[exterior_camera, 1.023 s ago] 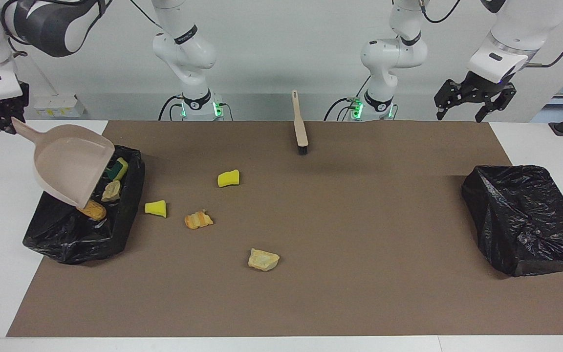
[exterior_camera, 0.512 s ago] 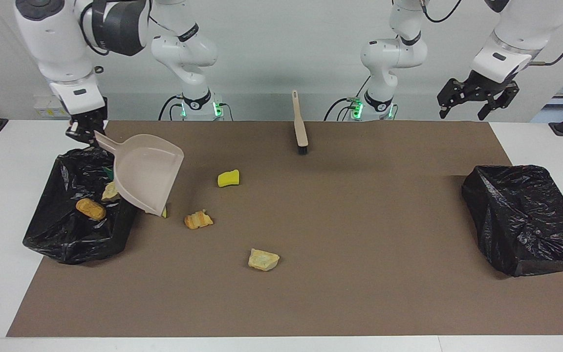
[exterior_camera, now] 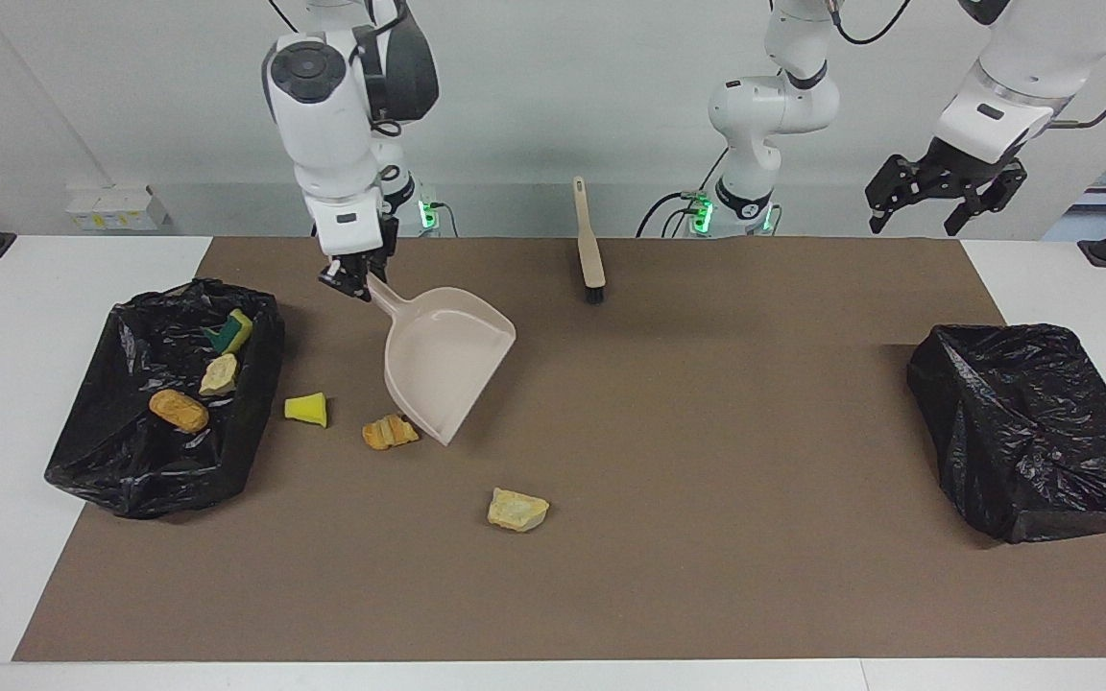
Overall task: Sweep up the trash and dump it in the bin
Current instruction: 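Bring the empty dustpan back and set it down with the right gripper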
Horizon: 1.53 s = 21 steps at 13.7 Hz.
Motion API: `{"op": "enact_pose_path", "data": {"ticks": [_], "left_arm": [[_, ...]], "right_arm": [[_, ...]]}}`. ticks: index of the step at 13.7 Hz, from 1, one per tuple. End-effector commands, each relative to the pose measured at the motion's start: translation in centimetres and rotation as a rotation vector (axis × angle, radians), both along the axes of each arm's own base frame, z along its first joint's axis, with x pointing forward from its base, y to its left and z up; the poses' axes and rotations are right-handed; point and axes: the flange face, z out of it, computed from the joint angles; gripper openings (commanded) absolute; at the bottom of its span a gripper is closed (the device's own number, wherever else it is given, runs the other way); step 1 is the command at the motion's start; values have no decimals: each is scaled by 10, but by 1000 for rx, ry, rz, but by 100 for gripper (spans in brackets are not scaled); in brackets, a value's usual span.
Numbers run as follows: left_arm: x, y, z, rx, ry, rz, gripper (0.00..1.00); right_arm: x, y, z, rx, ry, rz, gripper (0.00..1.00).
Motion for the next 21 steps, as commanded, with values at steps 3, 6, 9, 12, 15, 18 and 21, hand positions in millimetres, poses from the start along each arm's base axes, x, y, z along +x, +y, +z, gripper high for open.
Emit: {"op": "enact_pose_path", "data": {"ticks": [3,6,9,12,15,18,21], "left_arm": [[-9,4,13,15,-22,6,100],[-9,4,14,15,-22,3,100],[-9,4,14,15,-22,3,100],[-9,4,14,15,-22,4,100],[-9,4,13,11,-21,4,100],[-10,3,13,8,-19,-3,100],[-11,3,13,8,-19,-8,100]], "right_arm": [[5,91,-43,97,-55,-298,0],[-5,162,-70,149,-112,-547,0],[-21,210,-86,169,-129,-707,0],[-36,254,-108,160,-177,-846,0],[-35,276,-137,143,-251,-929,0],[-36,282,-144,148,-247,-969,0],[-36,283,-142,149,-247,-975,75]]}}
